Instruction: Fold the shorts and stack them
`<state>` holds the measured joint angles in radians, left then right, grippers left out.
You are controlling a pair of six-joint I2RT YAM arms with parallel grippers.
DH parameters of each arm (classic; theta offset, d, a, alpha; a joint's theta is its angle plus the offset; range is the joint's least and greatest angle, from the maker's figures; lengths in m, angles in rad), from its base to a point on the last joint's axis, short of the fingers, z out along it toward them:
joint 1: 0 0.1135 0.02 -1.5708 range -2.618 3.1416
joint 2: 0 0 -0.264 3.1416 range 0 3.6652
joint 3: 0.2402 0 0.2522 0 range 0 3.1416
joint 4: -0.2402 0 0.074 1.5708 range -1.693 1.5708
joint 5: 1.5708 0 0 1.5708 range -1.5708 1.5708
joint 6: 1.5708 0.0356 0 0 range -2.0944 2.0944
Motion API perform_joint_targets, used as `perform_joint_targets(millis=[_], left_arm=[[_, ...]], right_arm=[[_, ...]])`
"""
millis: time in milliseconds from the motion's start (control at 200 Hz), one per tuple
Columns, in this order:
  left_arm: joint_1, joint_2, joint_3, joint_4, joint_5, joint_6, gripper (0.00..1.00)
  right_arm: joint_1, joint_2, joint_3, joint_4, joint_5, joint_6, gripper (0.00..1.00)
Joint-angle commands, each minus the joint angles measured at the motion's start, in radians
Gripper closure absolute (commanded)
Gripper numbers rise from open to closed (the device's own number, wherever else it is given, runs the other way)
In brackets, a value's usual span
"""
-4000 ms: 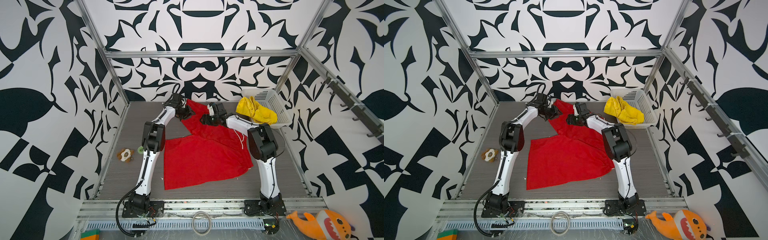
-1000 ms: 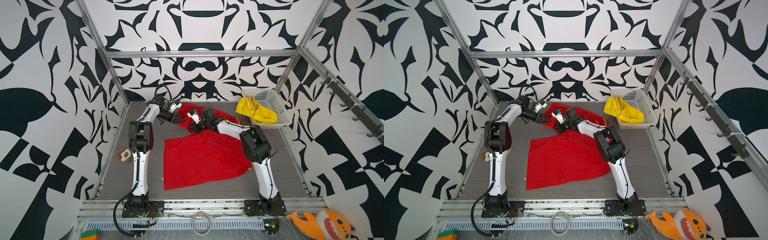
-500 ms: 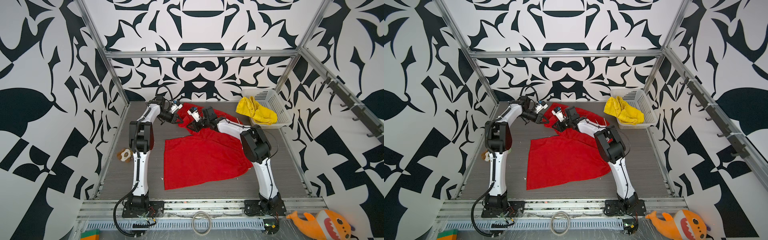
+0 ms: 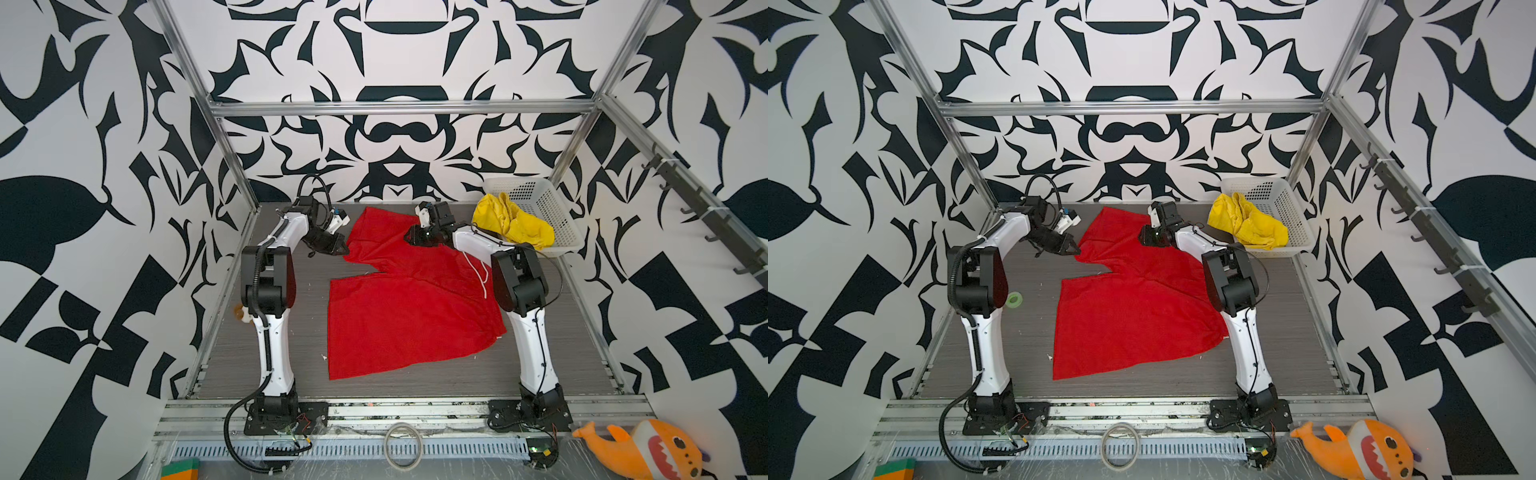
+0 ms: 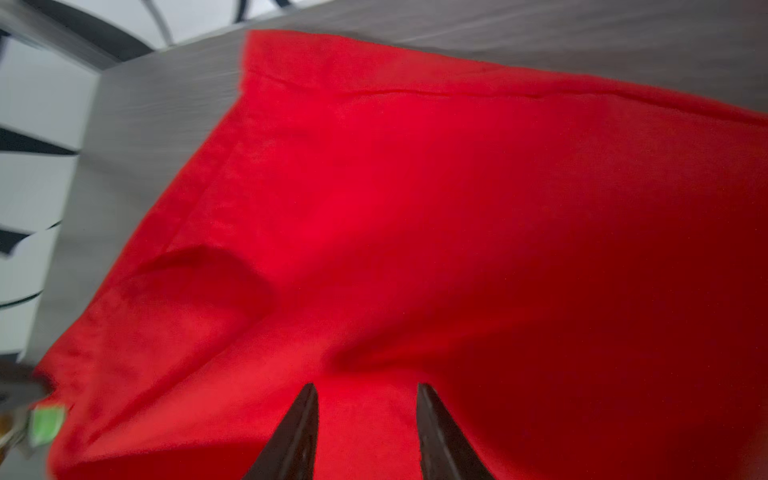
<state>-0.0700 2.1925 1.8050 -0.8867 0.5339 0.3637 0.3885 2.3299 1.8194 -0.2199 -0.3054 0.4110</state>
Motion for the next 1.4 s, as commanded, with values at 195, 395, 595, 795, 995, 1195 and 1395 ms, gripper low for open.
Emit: perform_joint_targets(millis=[195, 395, 595, 795, 995, 1195, 1395], left_arm=[[0.039, -0.041, -0.071, 0.000, -0.295, -0.119, 1.00], [0.039, -0.089, -0.062, 0.021, -0.323, -0.189, 0.56], [-0.019, -0.252, -0.139, 0.148, -0.207, -0.304, 0.42], [-0.115, -0.228, -0.158, 0.281, -0.156, -0.439, 0.41], [-0.136, -0.011, 0.064, 0.304, -0.171, -0.609, 0.41], [-0.137, 0.140, 0.178, 0.429, -0.107, -0.786, 0.42], [-0.139, 0.293, 0.308, 0.399, -0.147, -0.896, 0.43]], right_arm=[[0.003, 0.087, 0.139, -0.254, 0.200, 0.029, 0.57], [0.006, 0.050, 0.150, -0.220, 0.112, -0.007, 0.53], [0.032, -0.162, 0.011, -0.116, 0.019, -0.031, 0.50], [0.035, -0.339, -0.260, -0.048, -0.024, 0.012, 0.50], [0.065, -0.416, -0.477, 0.025, -0.059, 0.038, 0.50], [0.090, -0.444, -0.591, 0.073, -0.054, 0.049, 0.50], [0.093, -0.442, -0.654, 0.045, -0.048, 0.031, 0.50]])
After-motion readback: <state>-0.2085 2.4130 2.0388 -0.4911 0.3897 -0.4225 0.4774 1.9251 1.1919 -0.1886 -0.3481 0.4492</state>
